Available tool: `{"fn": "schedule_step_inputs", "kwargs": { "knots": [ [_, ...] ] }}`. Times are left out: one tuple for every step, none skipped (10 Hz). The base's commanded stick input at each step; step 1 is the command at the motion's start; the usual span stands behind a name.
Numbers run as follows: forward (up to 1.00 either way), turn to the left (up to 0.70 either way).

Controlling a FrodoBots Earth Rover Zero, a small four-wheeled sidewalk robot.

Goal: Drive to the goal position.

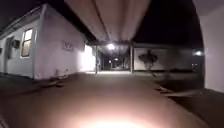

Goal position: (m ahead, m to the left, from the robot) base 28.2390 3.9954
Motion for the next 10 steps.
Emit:
{"fn": "schedule_step_inputs", "kwargs": {
  "knots": [
    [1.0, 0.0],
    [1.0, 0.0],
    [1.0, 0.0],
    [1.0, 0.0],
    [1.0, 0.0],
    [1.0, 0.0],
    [1.0, 0.0],
    [1.0, 0.0],
    [1.0, 0.0],
    [1.0, 0.0]
  ]
}}
